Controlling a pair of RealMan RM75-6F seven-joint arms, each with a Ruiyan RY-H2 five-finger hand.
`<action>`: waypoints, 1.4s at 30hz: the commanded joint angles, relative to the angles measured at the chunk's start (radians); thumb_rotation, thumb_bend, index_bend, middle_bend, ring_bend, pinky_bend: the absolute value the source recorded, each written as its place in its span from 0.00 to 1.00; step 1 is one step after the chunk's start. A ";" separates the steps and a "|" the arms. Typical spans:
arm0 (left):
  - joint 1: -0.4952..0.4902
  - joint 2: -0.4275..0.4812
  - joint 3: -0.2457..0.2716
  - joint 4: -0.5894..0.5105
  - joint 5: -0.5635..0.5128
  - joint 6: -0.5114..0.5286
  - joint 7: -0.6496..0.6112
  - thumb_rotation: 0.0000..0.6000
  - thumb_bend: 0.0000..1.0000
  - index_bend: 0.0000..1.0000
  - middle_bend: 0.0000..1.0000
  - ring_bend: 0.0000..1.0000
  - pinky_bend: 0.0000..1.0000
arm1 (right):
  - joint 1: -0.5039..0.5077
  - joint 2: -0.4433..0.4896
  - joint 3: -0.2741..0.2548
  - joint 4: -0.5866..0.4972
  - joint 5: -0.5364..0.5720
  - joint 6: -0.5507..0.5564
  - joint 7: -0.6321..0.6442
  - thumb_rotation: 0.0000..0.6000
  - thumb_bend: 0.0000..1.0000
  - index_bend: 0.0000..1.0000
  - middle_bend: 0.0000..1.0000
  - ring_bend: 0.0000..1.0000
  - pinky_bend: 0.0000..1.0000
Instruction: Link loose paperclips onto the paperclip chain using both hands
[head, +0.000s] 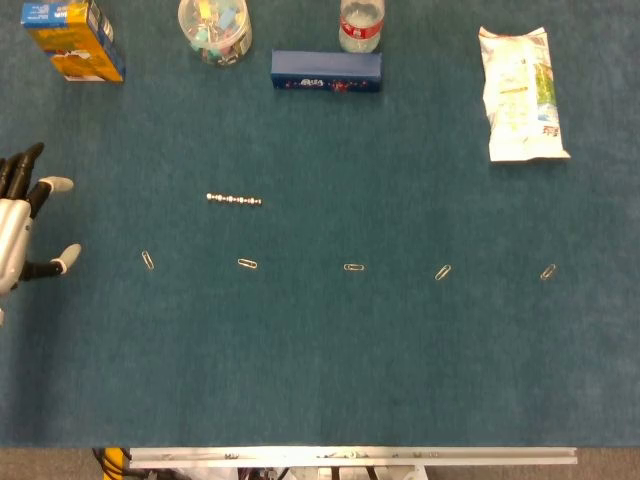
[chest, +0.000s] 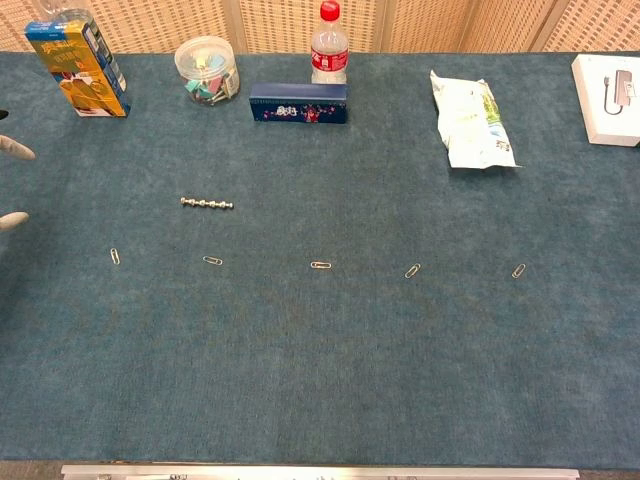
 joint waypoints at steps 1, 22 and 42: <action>-0.009 -0.002 -0.009 -0.006 -0.010 -0.014 0.014 1.00 0.21 0.25 0.02 0.00 0.00 | 0.008 -0.007 0.006 0.021 0.006 -0.016 0.019 1.00 0.01 0.33 0.29 0.21 0.46; -0.158 -0.019 -0.083 -0.039 -0.007 -0.202 -0.044 1.00 0.22 0.31 0.00 0.00 0.00 | 0.053 0.010 0.047 0.060 0.045 -0.056 -0.011 1.00 0.01 0.33 0.29 0.21 0.46; -0.372 -0.132 -0.132 -0.023 -0.202 -0.412 0.188 1.00 0.22 0.39 0.00 0.00 0.00 | 0.089 0.009 0.075 0.094 0.081 -0.084 -0.014 1.00 0.01 0.33 0.29 0.21 0.46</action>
